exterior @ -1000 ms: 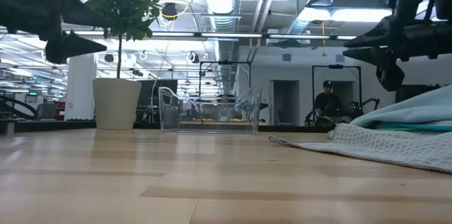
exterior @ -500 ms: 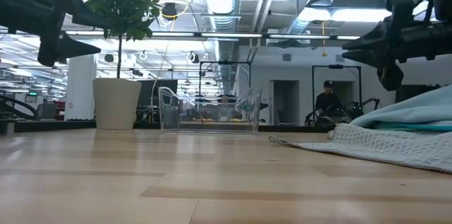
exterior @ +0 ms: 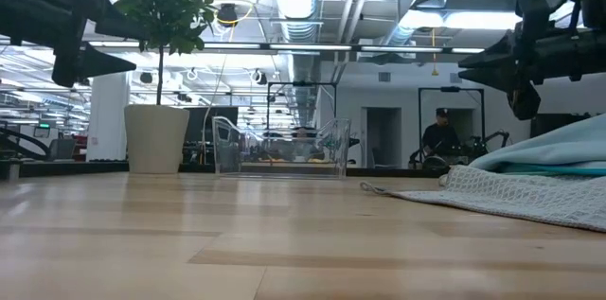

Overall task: Fold microfiber towels
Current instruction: Fold the light blue microfiber cloth

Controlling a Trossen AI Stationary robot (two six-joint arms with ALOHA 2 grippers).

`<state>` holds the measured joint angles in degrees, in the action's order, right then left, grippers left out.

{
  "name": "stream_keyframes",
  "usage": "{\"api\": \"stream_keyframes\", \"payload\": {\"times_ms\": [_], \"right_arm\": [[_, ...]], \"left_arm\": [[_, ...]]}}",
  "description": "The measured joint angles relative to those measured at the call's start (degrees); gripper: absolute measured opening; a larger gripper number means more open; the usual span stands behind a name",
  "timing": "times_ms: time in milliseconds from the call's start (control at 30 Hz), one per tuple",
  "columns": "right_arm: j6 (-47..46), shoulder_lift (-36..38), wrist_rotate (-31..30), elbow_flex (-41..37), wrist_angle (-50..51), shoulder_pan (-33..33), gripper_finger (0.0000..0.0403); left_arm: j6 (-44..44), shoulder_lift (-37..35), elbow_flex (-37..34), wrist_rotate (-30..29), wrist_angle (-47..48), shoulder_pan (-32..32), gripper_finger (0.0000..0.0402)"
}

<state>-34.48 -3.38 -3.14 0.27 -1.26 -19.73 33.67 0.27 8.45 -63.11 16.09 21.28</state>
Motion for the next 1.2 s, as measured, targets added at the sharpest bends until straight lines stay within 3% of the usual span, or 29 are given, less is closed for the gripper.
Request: {"api": "stream_keyframes", "payload": {"times_ms": [433, 600, 933, 1200], "right_arm": [[3.1, 0.0, 0.38, -0.02, -0.21, 0.2, 0.0107], [2.63, -0.04, 1.47, 1.74, -3.5, 0.31, 0.0107], [2.9, 0.0, 2.06, 6.93, -5.25, 2.84, 0.0107], [-0.18, -0.01, 1.96, 7.52, -5.04, 5.75, 0.0107]], "left_arm": [[-0.87, 0.0, 0.02, 2.41, 0.32, 0.02, 0.0345], [-1.79, -0.02, 0.04, 1.53, -7.48, 0.0, 0.0345], [-5.62, -0.02, 0.07, 20.31, -27.33, 0.02, 0.0345], [-4.54, 0.0, 0.07, 19.76, -28.21, 0.02, 0.0345]]}}
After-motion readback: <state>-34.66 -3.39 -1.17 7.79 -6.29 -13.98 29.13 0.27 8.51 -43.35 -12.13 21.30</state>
